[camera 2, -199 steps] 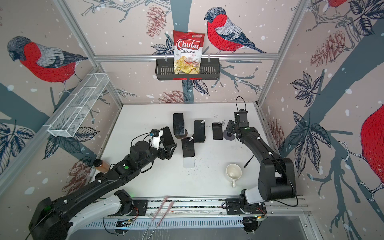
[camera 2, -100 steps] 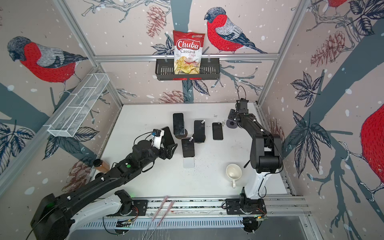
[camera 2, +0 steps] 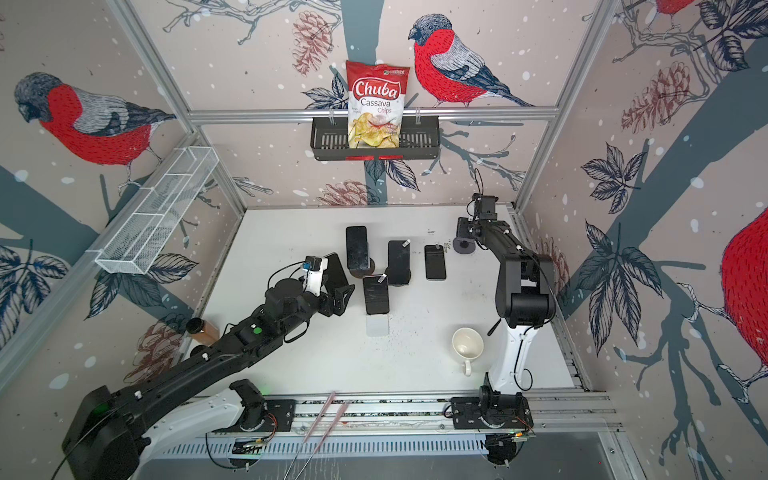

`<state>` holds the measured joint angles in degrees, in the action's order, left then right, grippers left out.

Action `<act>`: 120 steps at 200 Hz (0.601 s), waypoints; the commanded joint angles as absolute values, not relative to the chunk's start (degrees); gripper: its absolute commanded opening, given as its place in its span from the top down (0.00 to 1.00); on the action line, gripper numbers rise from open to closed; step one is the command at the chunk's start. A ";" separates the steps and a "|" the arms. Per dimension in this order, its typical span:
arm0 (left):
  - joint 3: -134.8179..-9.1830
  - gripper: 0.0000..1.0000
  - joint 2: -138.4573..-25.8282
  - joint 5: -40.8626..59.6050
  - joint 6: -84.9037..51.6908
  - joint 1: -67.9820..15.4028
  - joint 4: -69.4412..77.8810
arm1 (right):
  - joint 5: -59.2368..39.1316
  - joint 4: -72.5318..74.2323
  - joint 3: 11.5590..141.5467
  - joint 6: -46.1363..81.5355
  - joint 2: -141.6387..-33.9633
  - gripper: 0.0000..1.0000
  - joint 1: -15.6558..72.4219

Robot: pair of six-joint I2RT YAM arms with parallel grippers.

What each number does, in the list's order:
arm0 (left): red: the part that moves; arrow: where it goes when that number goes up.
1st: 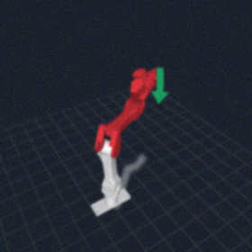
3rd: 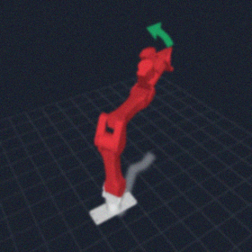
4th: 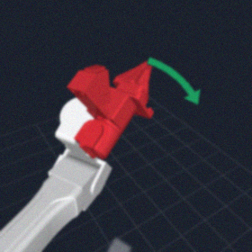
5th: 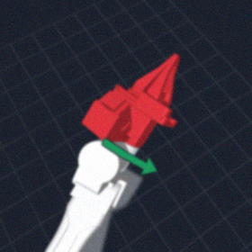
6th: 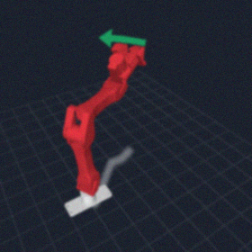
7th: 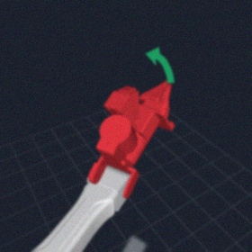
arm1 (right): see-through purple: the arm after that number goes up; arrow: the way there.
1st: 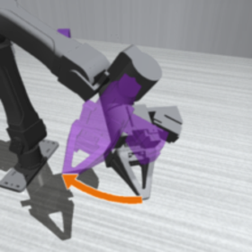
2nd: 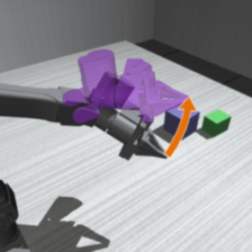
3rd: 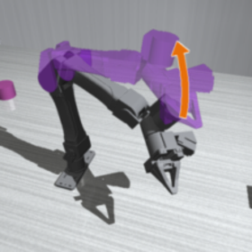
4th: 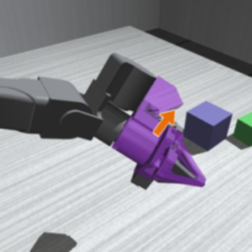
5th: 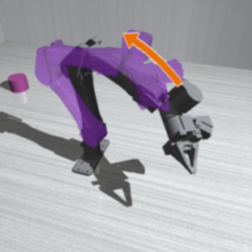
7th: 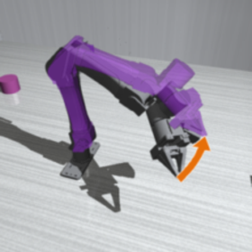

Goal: Remove the phone from the phone stand
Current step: 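Carry the grey stand with the right gripper farther from the robot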

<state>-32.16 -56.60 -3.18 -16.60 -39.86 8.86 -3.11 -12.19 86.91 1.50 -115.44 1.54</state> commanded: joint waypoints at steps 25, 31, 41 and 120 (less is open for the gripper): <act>-32.70 0.03 -57.04 -3.47 -17.31 -39.90 11.16 | -5.17 -11.38 87.98 -1.23 -117.32 0.34 1.34; -32.77 0.03 -57.11 -3.30 -17.27 -39.90 11.16 | -5.19 -11.23 87.83 -1.15 -117.33 0.33 1.37; -32.88 0.03 -57.11 -3.24 -17.24 -39.90 11.10 | -4.95 -10.88 87.48 -0.82 -117.18 0.31 1.37; -32.70 0.03 -56.34 -4.07 -17.58 -39.90 10.03 | -5.63 -10.10 87.36 1.61 -114.74 0.20 1.40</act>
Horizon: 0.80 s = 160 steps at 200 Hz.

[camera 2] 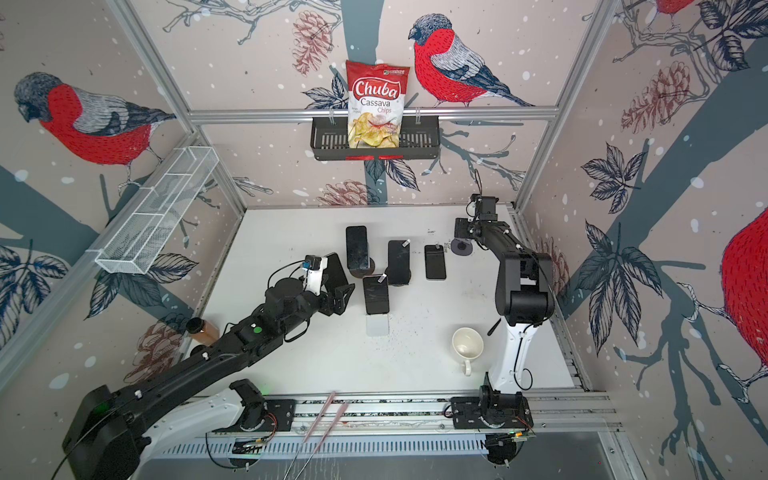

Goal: Remove the phone from the phone stand
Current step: 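Carry the grey stand with the right gripper farther from the robot, then lower the grey stand onto the table and open the right gripper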

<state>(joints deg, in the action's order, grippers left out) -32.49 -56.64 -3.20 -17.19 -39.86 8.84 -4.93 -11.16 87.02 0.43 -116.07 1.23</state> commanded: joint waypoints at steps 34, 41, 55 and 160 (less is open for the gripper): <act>-32.78 0.03 -56.07 -4.63 -17.82 -39.90 9.50 | -4.39 -10.42 87.11 3.10 -112.66 0.14 1.73; -32.72 0.03 -55.99 -4.93 -17.85 -39.90 9.49 | -3.67 -10.39 86.85 3.37 -111.98 0.13 1.97; -32.57 0.03 -55.73 -5.58 -18.07 -39.90 9.79 | -1.32 -10.19 86.04 4.06 -110.58 0.11 2.66; -33.14 0.03 -54.55 -11.05 -19.37 -40.80 5.94 | 8.40 -1.82 68.74 13.47 -91.18 0.03 14.67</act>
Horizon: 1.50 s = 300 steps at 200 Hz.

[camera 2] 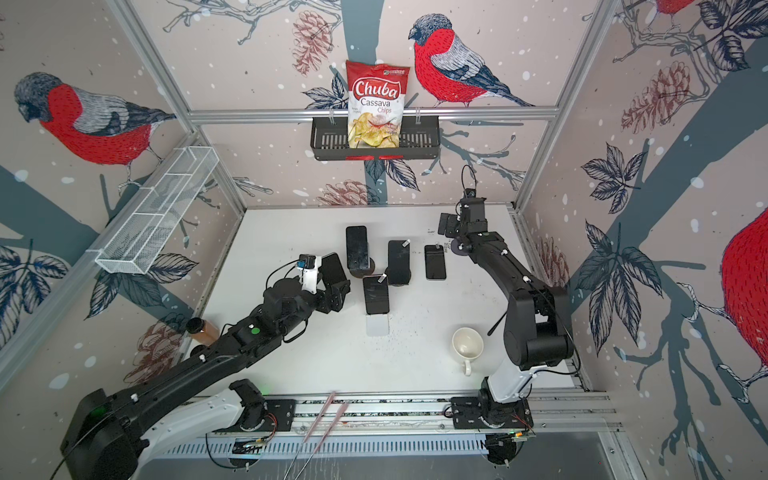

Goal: Remove the phone from the phone stand
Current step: 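Lower the grey stand onto the table and open the right gripper, then move the right gripper toward the purple-edged phone held by the left gripper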

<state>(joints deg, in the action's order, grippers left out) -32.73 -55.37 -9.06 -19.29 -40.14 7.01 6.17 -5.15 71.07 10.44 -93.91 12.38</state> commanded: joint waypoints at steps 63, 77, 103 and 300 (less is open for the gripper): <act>-33.40 0.03 -52.96 -13.44 -20.71 -42.95 3.08 | 8.17 -6.48 63.03 12.87 -84.04 0.03 20.50; -33.31 0.03 -52.83 -12.51 -20.65 -43.32 3.10 | 8.33 -6.68 61.23 13.74 -82.21 0.03 21.74; -33.57 0.03 -53.40 -11.01 -21.13 -43.50 2.82 | 9.81 -7.09 58.19 14.68 -79.28 0.03 24.70; -35.32 0.03 -55.57 -11.47 -25.47 -46.14 0.56 | 17.87 -10.66 44.34 18.07 -65.10 0.06 42.36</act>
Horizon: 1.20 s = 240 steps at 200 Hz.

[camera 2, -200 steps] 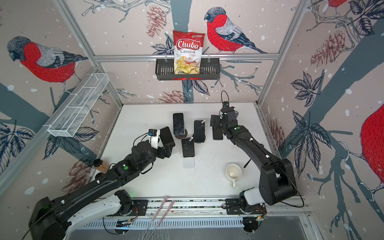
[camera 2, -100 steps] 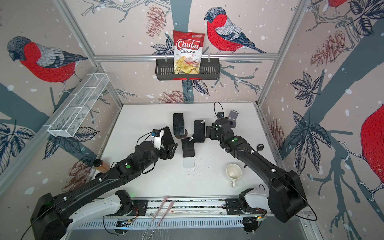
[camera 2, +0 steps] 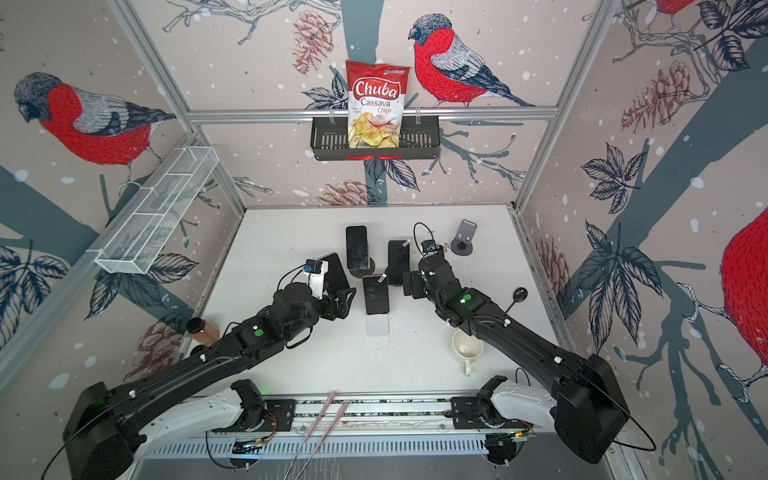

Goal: Remove the phone from the phone stand
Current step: 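Move the right gripper toward the purple-edged phone held by the left gripper, then lower the right gripper over the purple phone's top edge and close it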

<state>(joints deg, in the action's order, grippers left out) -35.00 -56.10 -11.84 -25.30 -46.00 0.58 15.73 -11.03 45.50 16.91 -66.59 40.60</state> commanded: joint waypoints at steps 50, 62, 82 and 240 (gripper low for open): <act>-33.59 0.03 -52.54 -11.76 -25.25 -46.15 -0.84 | 16.53 -9.78 41.92 18.69 -61.34 0.05 47.56; -33.01 0.03 -51.63 -11.83 -25.30 -46.15 -0.71 | 16.05 -9.64 41.92 18.99 -61.30 0.04 48.31; -32.27 0.03 -50.49 -10.75 -25.13 -46.23 -0.45 | 15.87 -8.59 41.84 19.60 -61.75 0.02 49.70; -30.08 0.03 -49.25 -11.23 -23.72 -46.19 3.17 | 25.95 3.46 42.89 30.31 -76.49 0.01 62.35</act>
<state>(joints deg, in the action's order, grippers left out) -30.33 -49.43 -10.44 -24.01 -46.24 1.08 22.26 -1.30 43.13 27.42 -75.09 61.73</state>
